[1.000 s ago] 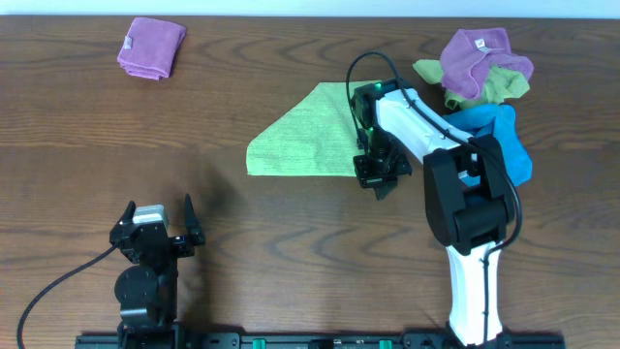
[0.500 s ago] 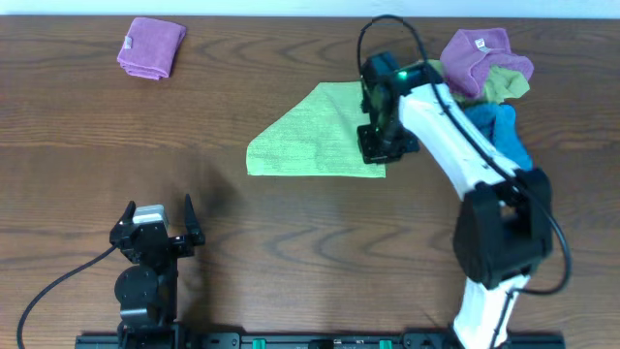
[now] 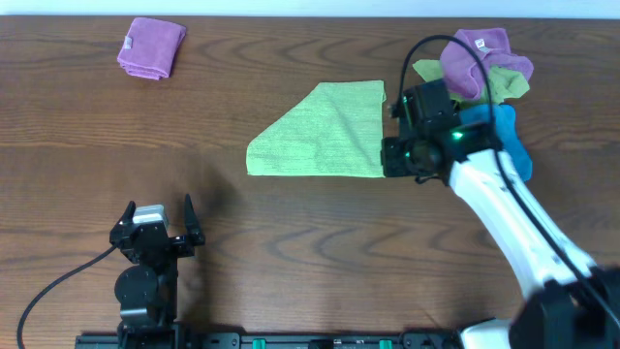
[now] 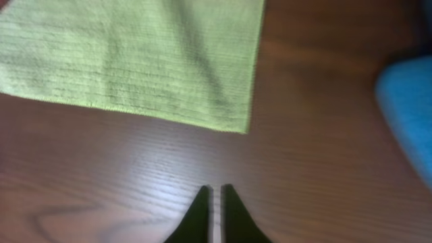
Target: Fold the cloth
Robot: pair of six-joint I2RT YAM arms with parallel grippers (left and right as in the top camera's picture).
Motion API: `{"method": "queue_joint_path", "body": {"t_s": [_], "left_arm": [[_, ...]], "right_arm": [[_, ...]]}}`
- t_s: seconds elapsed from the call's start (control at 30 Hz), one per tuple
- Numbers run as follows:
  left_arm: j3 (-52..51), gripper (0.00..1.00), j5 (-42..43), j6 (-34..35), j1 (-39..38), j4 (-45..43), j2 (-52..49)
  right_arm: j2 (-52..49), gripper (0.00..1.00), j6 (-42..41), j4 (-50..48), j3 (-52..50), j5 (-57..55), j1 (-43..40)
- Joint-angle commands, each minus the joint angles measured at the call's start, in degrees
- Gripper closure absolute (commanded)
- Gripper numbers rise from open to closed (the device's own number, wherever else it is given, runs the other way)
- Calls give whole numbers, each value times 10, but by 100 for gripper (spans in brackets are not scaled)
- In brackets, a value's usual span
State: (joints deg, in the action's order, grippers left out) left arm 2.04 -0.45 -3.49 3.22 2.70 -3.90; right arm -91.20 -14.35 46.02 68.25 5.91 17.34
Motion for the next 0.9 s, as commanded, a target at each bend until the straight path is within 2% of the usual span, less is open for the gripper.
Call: {"method": "queue_joint_path", "body": {"t_s": [0.0, 0.07, 0.13, 0.47, 0.7, 0.87], "left_arm": [[-18, 4, -10, -8, 2, 16, 2], [-18, 5, -10, -8, 2, 16, 2], [-18, 5, -10, -8, 2, 16, 2], [-18, 5, -10, -8, 2, 16, 2], [-18, 5, -10, -8, 2, 16, 2], [-18, 5, -10, -8, 2, 16, 2]], "right_arm": [[-44, 58, -6, -36, -15, 55, -5], [-65, 52, 3, -69, -15, 55, -4], [-94, 50, 15, -101, -15, 55, -2], [-149, 59, 57, -142, -15, 18, 11], [-170, 61, 78, -143, -15, 5, 23], [-194, 68, 78, -143, -15, -8, 25]]}}
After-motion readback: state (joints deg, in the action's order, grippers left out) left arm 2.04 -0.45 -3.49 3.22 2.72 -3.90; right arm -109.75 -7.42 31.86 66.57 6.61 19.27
